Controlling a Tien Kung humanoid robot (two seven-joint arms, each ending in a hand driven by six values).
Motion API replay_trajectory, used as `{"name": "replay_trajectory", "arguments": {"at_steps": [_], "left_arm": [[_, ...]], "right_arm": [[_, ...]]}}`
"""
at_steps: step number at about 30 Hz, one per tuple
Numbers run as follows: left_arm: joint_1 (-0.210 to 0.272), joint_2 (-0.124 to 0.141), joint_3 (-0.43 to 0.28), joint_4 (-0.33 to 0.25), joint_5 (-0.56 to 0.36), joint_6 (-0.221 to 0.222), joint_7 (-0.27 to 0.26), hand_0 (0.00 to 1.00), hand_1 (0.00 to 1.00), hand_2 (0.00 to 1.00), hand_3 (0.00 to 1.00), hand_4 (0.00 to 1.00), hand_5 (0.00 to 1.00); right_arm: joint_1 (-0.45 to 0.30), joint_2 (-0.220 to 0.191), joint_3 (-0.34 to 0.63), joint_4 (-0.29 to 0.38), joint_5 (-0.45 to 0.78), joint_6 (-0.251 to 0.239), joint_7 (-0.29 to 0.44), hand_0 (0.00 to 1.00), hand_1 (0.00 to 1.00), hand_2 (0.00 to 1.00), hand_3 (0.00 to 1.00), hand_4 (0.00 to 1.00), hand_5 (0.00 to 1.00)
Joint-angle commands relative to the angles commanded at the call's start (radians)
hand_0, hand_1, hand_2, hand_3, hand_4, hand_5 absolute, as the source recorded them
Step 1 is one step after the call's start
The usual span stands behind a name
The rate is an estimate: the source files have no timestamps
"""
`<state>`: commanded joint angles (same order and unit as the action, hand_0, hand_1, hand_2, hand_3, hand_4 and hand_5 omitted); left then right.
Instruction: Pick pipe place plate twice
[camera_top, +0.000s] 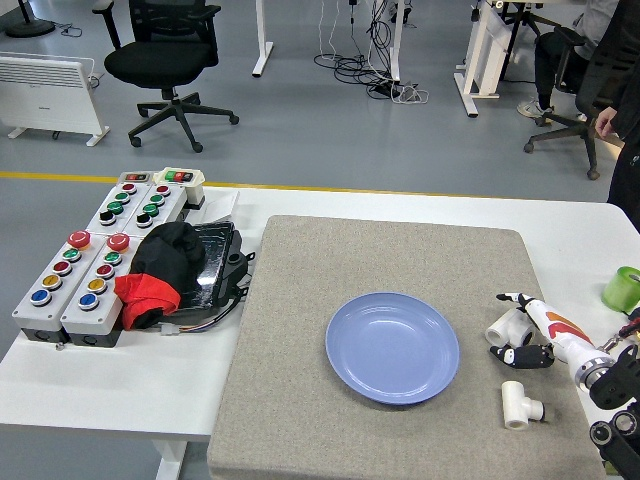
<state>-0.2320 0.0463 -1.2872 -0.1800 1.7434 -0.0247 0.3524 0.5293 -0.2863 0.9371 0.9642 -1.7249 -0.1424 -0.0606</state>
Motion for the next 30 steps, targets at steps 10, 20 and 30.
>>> {"name": "replay_trajectory", "arguments": {"at_steps": [10,20,30], "left_arm": [[0.000,-0.001,0.001,0.000,-0.001,0.001,0.000,0.725,0.741,0.701,0.645,0.400,0.998],[0.008,-0.002,-0.002,0.000,0.010,0.002,0.000,0.726,0.742,0.700,0.645,0.400,0.998],[0.013,-0.001,-0.003,0.000,0.016,0.004,0.000,0.728,0.742,0.702,0.645,0.399,0.998]], "right_arm": [[-0.001,-0.002,-0.004,-0.004,0.000,-0.033,0.019,0.432,0.546,0.612,0.716,0.672,0.264],[-0.008,-0.008,-0.003,0.022,0.034,-0.074,0.044,0.276,0.406,0.539,0.661,0.601,0.246],[-0.016,-0.016,-0.010,0.168,0.062,-0.106,0.054,0.251,0.389,0.524,0.630,0.564,0.238]]}}
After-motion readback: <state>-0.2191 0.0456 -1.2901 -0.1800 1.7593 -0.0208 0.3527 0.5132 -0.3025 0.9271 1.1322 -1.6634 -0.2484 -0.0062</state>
